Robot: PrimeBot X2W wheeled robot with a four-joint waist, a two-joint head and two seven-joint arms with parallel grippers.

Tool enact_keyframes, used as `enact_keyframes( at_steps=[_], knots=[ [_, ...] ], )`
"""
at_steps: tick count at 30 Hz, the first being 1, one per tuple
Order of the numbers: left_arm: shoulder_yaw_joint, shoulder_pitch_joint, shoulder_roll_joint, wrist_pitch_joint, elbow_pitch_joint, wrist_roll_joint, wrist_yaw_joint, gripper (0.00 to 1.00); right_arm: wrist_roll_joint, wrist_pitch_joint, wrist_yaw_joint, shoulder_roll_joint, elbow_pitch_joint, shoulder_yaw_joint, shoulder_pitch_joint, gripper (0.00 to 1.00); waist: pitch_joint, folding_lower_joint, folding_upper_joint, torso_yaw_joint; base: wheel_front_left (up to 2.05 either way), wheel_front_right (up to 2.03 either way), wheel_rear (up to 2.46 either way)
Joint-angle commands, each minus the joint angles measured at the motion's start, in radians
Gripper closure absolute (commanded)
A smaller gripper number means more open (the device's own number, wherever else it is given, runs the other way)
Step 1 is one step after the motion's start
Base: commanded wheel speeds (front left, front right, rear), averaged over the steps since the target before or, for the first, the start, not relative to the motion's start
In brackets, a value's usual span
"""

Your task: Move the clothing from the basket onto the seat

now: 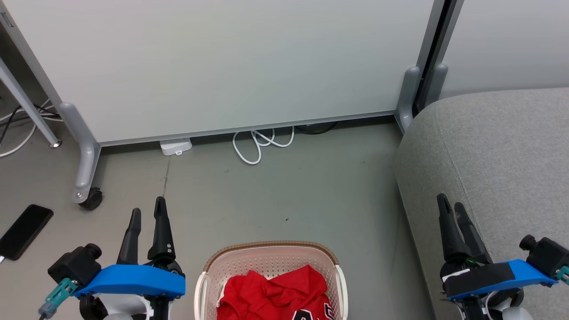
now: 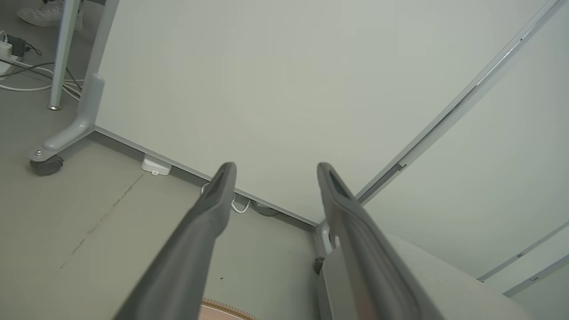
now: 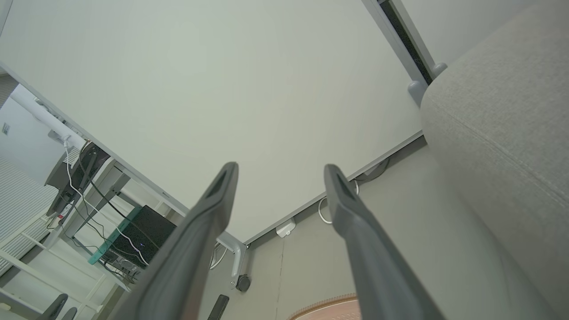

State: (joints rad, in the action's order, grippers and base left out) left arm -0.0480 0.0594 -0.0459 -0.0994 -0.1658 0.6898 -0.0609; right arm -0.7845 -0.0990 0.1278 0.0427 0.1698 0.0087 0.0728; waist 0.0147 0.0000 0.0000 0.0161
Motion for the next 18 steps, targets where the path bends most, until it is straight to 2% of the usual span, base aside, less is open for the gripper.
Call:
enact_keyframes(
  at_steps=[1, 18],
  knots=[
    [-0.008, 0.025, -0.008, -0.012, 0.009, -0.035, 0.006, 0.0, 0.031, -0.011, 0.003, 0.007, -0.014, 0.005, 0.02, 0.0, 0.0, 0.0, 0.0, 0.0, 0.0, 0.0, 0.0],
    [-0.055, 0.03, -0.015, -0.056, 0.007, -0.218, 0.033, 0.0, 0.205, -0.055, 0.003, 0.008, -0.009, 0.024, 0.023, 0.0, 0.004, 0.0, 0.0, 0.006, 0.0, 0.0, 0.0]
  ],
)
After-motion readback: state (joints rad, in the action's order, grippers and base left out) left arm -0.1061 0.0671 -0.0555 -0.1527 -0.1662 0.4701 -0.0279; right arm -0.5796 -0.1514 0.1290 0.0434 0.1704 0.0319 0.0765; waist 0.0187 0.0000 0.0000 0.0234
